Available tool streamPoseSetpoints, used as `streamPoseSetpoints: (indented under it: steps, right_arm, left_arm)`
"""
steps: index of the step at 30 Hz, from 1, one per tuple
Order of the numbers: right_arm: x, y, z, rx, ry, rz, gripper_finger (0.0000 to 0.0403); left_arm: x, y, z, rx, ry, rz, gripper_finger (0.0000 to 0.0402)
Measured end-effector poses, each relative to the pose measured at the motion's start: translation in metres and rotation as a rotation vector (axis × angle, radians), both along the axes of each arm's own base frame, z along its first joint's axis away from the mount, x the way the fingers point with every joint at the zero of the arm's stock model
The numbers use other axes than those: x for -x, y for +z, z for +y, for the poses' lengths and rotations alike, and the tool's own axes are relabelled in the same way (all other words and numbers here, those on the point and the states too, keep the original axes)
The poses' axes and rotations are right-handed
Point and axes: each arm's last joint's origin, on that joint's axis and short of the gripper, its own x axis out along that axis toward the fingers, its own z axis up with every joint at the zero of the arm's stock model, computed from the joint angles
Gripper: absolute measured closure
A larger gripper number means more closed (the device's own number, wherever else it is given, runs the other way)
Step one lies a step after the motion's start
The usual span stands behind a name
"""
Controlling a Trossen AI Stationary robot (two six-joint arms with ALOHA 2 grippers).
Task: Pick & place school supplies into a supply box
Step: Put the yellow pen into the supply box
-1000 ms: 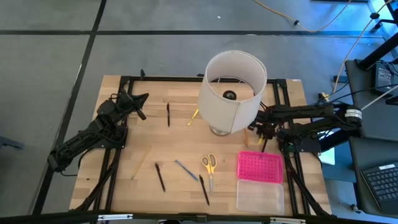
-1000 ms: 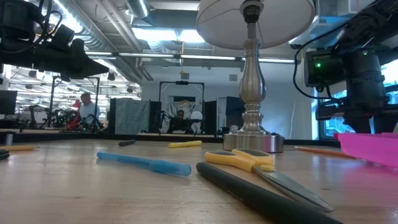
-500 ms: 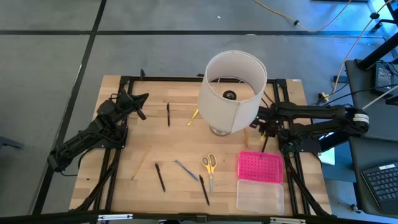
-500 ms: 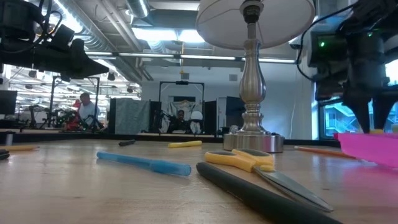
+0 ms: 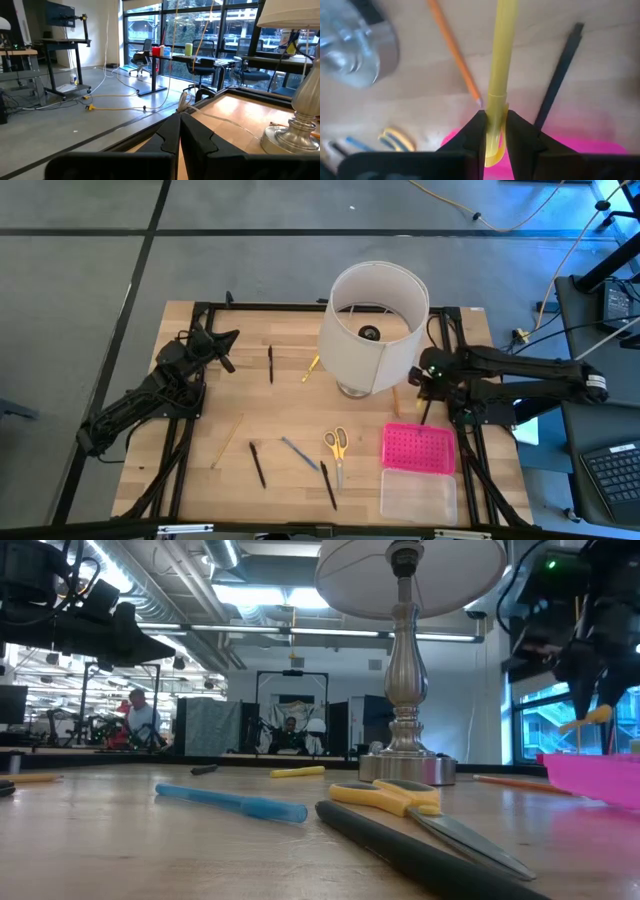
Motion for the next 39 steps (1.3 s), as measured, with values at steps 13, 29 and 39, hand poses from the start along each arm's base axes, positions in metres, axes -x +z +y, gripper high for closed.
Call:
streamPoseSetpoints:
  steps: [13, 29, 39]
  right_arm:
    - [0.003, 0.030, 0.016, 0.273, 0.245, -0.407, 0.0343]
    - [0.004, 0.031, 0.049, 0.270, 0.698, -0.489, 0.0342]
    - [-0.008, 0.025, 0.088, 0.266, 1.010, -0.539, 0.0342]
  left_arm:
    - [0.000, 0.000, 0.000, -0.001, 0.000, 0.000, 0.0395]
    - [0.000, 0.001, 0.000, -0.005, 0.001, -0.005, 0.0395]
    - [0.000, 0.001, 0.000, -0.004, 0.001, -0.007, 0.0395]
